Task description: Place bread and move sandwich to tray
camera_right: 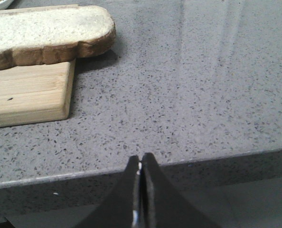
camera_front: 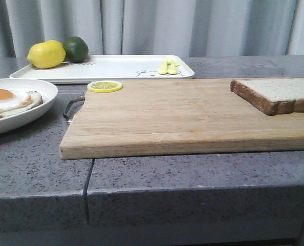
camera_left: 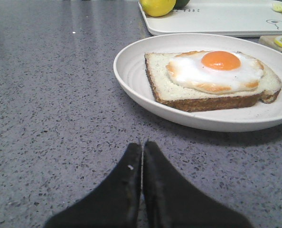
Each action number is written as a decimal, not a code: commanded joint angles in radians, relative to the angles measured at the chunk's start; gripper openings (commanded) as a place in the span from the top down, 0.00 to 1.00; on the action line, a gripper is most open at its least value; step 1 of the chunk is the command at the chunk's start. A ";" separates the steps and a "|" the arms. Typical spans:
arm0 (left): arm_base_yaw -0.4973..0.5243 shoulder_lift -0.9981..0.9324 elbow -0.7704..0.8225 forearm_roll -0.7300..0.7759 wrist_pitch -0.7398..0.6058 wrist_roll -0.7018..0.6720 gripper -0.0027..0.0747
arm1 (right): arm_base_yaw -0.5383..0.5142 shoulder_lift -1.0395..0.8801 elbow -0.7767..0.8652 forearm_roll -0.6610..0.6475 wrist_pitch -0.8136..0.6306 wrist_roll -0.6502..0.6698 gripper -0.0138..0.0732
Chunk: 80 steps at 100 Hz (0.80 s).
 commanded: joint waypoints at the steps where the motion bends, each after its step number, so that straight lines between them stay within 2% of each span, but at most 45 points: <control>1: 0.002 -0.029 0.014 -0.002 -0.057 -0.007 0.99 | -0.005 -0.021 0.007 0.000 -0.031 -0.009 0.91; 42: 0.002 -0.029 0.014 -0.002 -0.057 -0.005 0.99 | -0.005 -0.021 0.007 0.000 -0.031 -0.009 0.91; 47: 0.002 -0.029 0.014 0.033 -0.064 0.005 0.99 | -0.005 -0.021 0.007 0.000 -0.031 -0.009 0.91; 59: 0.002 -0.029 0.014 0.131 -0.094 0.005 0.99 | -0.005 -0.021 0.007 0.000 -0.031 -0.009 0.91; 80: 0.002 -0.029 0.014 0.131 -0.243 0.005 0.99 | -0.005 -0.021 0.007 0.000 -0.044 -0.009 0.91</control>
